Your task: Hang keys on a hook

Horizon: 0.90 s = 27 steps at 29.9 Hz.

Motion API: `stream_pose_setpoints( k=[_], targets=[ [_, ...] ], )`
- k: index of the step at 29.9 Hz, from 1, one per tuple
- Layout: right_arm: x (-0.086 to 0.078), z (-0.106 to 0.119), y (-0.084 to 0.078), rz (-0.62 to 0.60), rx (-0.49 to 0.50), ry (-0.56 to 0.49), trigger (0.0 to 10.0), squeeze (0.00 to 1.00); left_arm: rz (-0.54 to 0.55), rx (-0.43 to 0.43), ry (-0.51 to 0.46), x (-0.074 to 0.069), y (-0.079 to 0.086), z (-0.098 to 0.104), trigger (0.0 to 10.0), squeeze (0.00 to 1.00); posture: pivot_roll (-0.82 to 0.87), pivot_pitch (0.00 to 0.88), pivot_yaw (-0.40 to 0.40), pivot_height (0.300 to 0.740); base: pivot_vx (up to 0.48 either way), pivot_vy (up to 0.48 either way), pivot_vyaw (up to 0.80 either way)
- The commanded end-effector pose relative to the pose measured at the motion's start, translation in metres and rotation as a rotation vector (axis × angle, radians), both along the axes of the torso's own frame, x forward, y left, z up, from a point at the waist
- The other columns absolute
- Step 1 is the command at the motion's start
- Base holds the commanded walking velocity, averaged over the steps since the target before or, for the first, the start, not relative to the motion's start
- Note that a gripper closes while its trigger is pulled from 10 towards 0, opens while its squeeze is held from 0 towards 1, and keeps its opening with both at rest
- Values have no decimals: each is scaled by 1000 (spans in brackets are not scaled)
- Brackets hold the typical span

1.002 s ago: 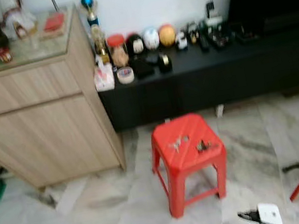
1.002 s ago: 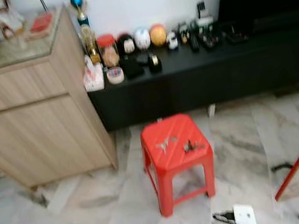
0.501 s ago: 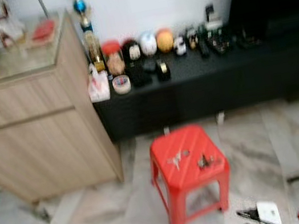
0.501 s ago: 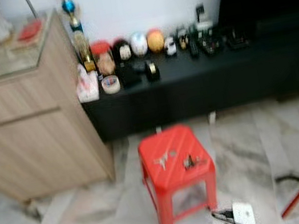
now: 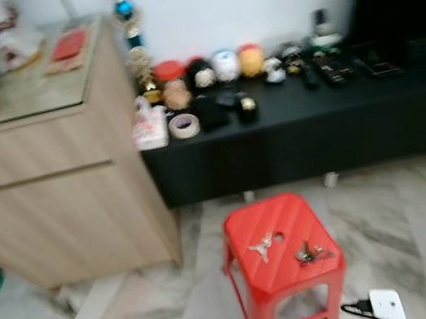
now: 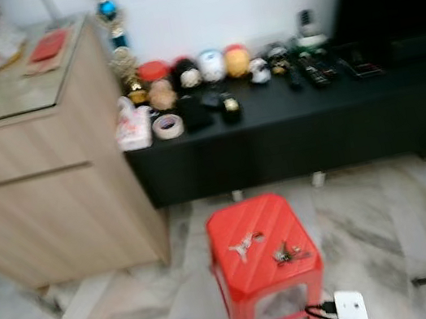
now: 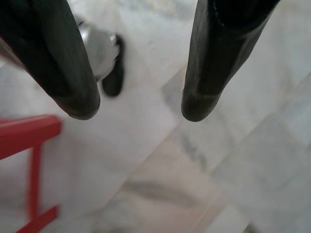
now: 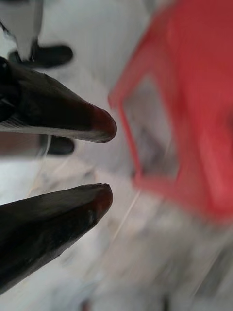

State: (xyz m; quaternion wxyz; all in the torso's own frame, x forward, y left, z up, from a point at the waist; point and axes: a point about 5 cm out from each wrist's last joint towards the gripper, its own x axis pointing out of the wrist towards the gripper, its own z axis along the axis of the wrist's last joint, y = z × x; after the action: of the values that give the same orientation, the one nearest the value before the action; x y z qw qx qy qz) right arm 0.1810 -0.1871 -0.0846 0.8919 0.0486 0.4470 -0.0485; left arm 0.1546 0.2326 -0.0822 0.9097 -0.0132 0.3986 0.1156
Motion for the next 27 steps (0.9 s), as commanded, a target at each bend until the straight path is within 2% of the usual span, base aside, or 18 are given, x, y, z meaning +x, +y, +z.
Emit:
stream_pose_setpoints(
  k=[1,11,17,27],
  targets=[
    [-9,-4,-2,-2,1,24,10000,0,1,-1,6,1,-1,0,10000,0,51,80,6,722,285,0,0],
    [-7,-3,-2,5,-4,14,10000,0,4,-1,4,1,-1,0,10000,0,48,88,6,722,283,0,0],
    [-4,-2,-2,-23,7,0,10000,0,7,-6,-2,1,-1,0,10000,0,50,97,7,722,0,0,0],
    [16,9,-1,-41,26,-93,10000,0,7,-18,-6,-1,-3,-1,10000,0,44,109,5,722,0,0,0]
  ],
)
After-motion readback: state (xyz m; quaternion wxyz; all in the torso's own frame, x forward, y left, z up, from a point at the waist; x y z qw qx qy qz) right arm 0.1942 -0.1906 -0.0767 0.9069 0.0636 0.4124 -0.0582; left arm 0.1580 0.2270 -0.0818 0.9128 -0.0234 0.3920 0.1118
